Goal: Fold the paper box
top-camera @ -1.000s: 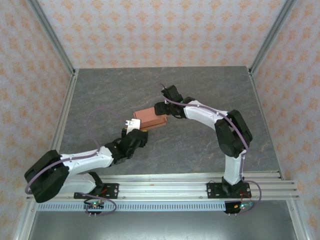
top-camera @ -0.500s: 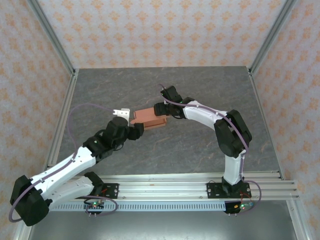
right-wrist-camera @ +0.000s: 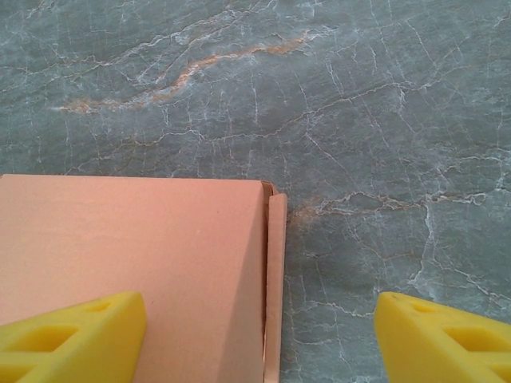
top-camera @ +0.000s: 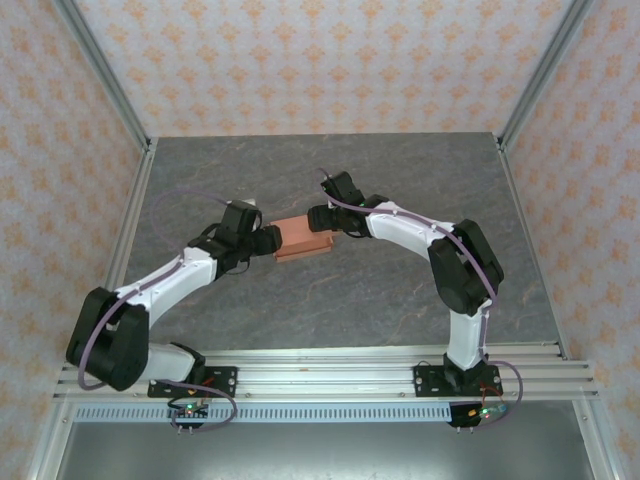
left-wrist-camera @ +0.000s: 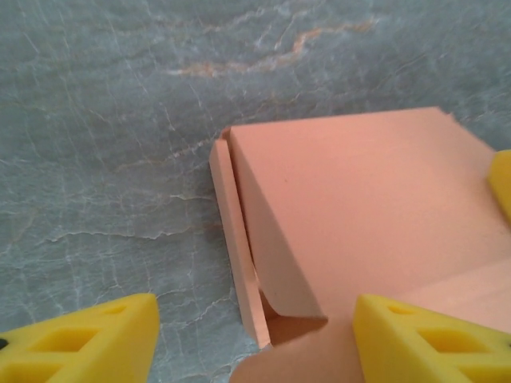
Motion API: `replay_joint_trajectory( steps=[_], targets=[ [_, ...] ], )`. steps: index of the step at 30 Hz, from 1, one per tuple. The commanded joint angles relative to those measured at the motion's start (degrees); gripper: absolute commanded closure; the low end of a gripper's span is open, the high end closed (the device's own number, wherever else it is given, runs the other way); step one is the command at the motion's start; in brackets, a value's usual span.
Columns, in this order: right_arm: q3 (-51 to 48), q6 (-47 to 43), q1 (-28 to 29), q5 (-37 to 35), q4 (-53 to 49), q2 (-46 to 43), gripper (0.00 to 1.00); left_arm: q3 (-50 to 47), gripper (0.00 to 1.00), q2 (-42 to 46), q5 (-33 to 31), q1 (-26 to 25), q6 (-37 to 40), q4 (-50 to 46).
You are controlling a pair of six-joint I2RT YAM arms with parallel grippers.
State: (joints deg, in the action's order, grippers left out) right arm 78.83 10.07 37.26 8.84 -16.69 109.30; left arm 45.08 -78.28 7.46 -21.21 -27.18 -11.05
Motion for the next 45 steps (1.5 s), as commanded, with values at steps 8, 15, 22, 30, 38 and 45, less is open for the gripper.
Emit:
replay_joint_trajectory(
  steps=[8, 15, 22, 30, 38, 45],
  targets=[
    [-2.3, 3.8, 0.6, 3.2, 3.0, 1.2, 0.26, 0.2, 0.39, -2.4, 1.1, 0.4, -1.1, 3.9],
    [-2.5, 3.6, 0.6, 2.7, 2.6, 2.1, 0.28, -0.2, 0.41, -3.2, -0.4, 0.4, -1.0, 3.7],
    [-3.8, 4.6, 0.5, 4.1, 3.9, 3.2, 0.33, -2.0, 0.44, -4.9, 0.0, 0.4, -2.3, 5.7],
    [-3.3, 4.3, 0.6, 4.5, 3.4, 3.1, 0.38, -1.7, 0.46, -5.1, 1.3, 0.4, -3.1, 6.6],
    [-2.6, 2.7, -0.2, 4.0, 1.5, 2.4, 0.36, -0.8, 0.43, -5.5, 0.1, 0.4, -2.6, 6.5],
    [-3.9, 2.3, -0.8, 5.8, 2.0, 4.2, 0.41, -1.8, 0.51, -9.4, 1.1, 0.4, -3.1, 8.6]
  ],
)
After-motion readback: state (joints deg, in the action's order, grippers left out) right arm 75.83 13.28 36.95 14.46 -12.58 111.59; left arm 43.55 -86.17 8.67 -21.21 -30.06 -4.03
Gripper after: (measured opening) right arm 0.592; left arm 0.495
